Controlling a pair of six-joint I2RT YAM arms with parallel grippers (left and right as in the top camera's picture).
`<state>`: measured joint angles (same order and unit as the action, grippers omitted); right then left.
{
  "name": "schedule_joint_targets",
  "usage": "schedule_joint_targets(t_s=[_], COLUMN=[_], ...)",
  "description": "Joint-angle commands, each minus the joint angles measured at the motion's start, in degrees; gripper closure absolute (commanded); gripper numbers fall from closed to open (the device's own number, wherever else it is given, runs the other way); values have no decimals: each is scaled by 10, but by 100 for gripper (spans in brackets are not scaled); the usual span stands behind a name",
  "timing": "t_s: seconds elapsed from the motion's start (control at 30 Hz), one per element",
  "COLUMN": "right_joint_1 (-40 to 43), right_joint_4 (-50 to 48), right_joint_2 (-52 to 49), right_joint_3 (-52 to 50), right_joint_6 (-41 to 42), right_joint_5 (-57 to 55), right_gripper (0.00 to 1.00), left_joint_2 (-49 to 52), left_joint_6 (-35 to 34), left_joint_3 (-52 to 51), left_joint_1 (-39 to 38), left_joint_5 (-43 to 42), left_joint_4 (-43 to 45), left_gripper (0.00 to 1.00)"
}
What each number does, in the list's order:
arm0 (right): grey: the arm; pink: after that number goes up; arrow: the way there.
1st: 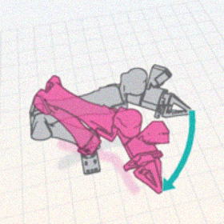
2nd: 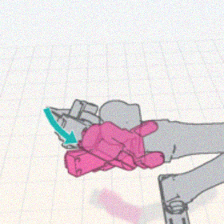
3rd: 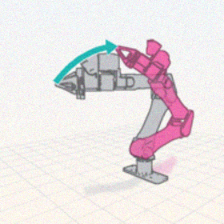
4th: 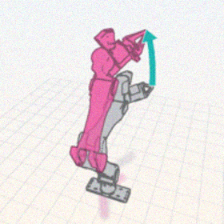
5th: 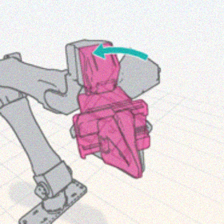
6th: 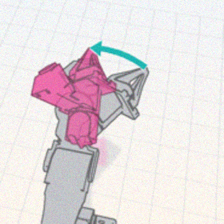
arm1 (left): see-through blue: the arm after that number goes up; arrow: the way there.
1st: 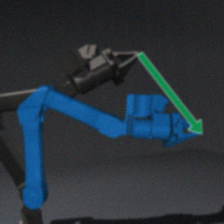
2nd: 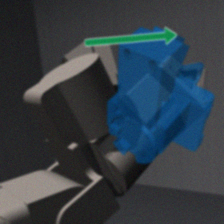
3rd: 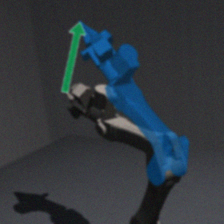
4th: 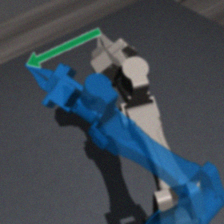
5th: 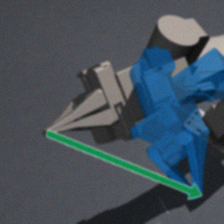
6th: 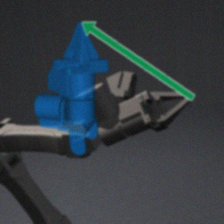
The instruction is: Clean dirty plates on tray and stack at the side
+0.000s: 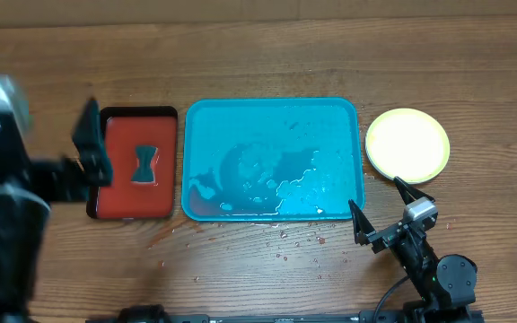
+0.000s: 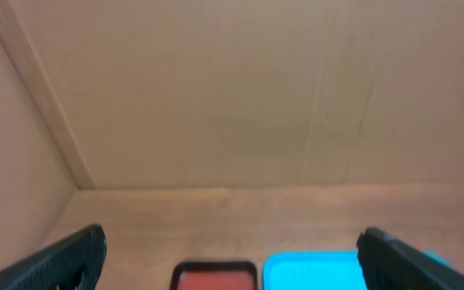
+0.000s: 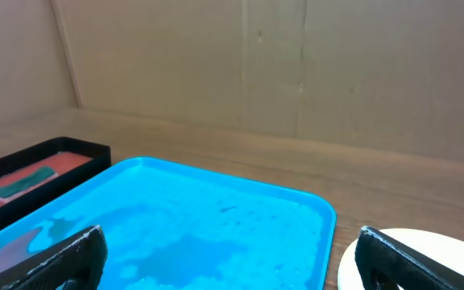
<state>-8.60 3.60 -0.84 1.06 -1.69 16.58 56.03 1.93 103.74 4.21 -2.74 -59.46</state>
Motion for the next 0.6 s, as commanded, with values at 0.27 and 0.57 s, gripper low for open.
schedule_joint_targets(t_s=[0.27, 0.57], right_joint_1=[3, 3], right_joint_4=[-3, -3], right_joint_2=[7, 7], right_joint_3=[-6, -6], right_joint_6=[2, 2], right_joint_5=[2, 2], right_gripper=[0, 0], left_joint_2=[-302, -424], left_joint_6=[50, 49], left_joint_3=[-579, -871], left_joint_1=[0, -1], left_joint_5=[-8, -23], left_joint_4=[300, 497], left_gripper=[0, 0])
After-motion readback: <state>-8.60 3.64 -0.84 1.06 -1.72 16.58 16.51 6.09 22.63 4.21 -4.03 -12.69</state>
